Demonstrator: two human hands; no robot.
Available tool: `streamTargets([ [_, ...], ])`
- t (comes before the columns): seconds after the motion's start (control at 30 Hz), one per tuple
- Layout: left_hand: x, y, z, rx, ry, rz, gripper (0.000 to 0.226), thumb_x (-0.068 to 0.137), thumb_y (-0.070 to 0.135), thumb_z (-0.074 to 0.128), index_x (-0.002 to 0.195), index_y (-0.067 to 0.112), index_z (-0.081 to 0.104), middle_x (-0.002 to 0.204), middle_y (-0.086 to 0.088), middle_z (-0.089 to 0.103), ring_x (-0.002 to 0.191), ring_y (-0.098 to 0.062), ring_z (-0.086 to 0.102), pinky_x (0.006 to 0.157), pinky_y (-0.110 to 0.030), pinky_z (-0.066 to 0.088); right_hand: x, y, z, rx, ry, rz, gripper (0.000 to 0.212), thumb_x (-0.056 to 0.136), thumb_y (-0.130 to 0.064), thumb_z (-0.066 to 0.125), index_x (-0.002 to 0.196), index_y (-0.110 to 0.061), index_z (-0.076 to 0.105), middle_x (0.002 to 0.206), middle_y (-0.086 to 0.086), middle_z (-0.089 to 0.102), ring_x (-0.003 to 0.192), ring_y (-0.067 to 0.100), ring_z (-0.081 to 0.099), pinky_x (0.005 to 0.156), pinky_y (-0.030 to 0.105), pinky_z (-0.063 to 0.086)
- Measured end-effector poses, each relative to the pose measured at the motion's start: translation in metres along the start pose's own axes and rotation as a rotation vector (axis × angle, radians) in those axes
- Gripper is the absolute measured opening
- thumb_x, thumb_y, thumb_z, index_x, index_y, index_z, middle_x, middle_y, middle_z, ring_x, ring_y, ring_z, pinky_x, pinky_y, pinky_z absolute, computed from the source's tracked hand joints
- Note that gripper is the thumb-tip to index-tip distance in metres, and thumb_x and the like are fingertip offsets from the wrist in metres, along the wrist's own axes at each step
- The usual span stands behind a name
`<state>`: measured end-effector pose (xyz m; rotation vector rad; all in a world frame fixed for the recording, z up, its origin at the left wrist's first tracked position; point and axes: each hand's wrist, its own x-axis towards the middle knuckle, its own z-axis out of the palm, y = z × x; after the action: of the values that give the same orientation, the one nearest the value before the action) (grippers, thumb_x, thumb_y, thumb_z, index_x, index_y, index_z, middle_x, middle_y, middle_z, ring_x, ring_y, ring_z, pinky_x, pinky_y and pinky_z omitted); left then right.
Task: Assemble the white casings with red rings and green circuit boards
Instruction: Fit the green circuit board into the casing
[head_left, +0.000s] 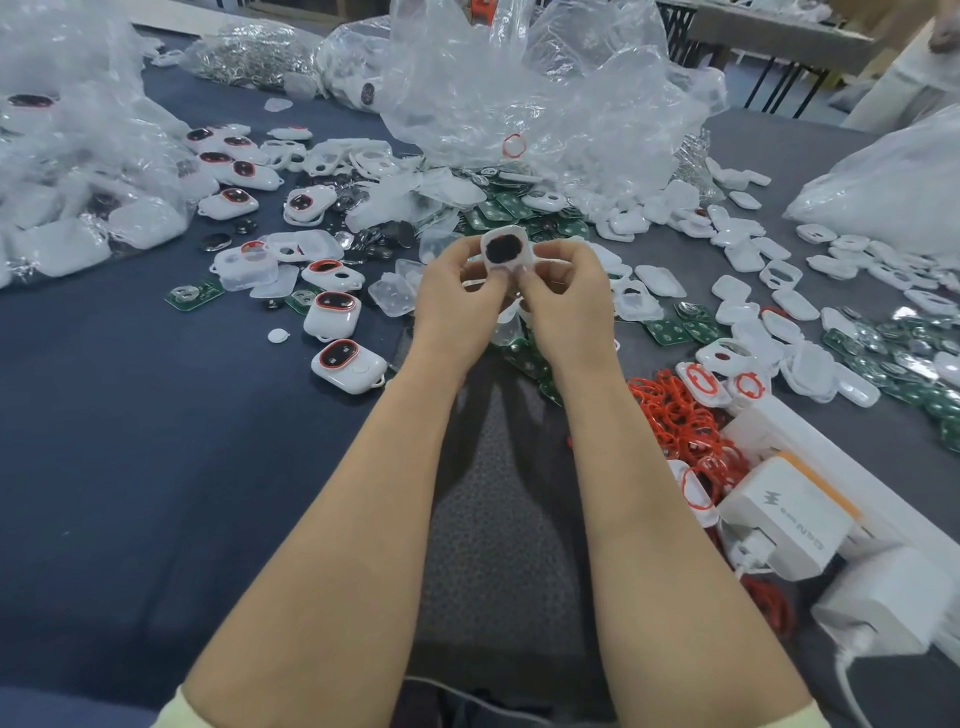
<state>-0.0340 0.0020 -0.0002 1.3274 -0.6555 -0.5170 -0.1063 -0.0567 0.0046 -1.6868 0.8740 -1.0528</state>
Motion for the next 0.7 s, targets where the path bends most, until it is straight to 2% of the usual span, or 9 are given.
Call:
streamTargets([
  [0.1,0.0004,-0.0011,0.0005,0.058,0.007,0.024,0.020,0.093,0.001,0.054,0.102,0.018,0.059,0.095,-0.013,0.068,0.084,-0.020,0.066,0.082,-0.035,0.057,0.0017,-0.0004,0.0003,0.005,-0.025,0.001,0.017,0.087,-0.007,0.064,0.085,-0.023,0.057,0.080,-0.007,0.063,0.076,0.010,0.061,0.076,0.028,0.053],
  [0.27,0.0017,-0.0026,-0.0003,0.176,0.026,0.049,0.021,0.093,0.006,0.054,0.111,0.014,0.063,0.099,-0.016,0.070,0.090,-0.028,0.069,0.088,-0.046,0.055,0.0010,0.0008,0.0023,-0.008,-0.009,-0.017,0.020,0.087,-0.009,0.064,0.081,-0.026,0.055,0.077,-0.010,0.061,0.074,0.008,0.059,0.077,0.029,0.052],
  [0.4,0.0024,-0.0040,-0.0009,0.248,0.045,0.057,0.024,0.093,0.009,0.054,0.115,0.011,0.063,0.097,-0.014,0.070,0.089,-0.028,0.069,0.087,-0.046,0.055,0.0000,0.0017,0.0039,-0.032,0.003,-0.029,0.009,0.087,-0.014,0.065,0.088,-0.018,0.057,0.078,-0.011,0.059,0.072,0.003,0.057,0.075,0.024,0.050],
  [0.57,0.0018,-0.0041,-0.0005,0.261,0.024,0.052,0.028,0.092,0.004,0.053,0.116,0.012,0.064,0.099,-0.013,0.071,0.093,-0.027,0.069,0.090,-0.044,0.054,0.0025,0.0041,0.0050,-0.109,0.013,0.007,0.010,0.088,-0.017,0.065,0.092,-0.012,0.056,0.079,-0.006,0.058,0.077,0.012,0.056,0.075,0.024,0.045],
  [0.7,0.0016,-0.0038,0.0019,0.195,-0.028,0.002,0.029,0.093,0.002,0.053,0.120,0.008,0.062,0.106,-0.015,0.071,0.100,-0.028,0.068,0.094,-0.045,0.052,0.0045,0.0055,0.0043,-0.040,0.023,0.113,0.011,0.087,-0.015,0.065,0.094,-0.008,0.058,0.088,0.005,0.063,0.082,0.018,0.059,0.078,0.032,0.048],
])
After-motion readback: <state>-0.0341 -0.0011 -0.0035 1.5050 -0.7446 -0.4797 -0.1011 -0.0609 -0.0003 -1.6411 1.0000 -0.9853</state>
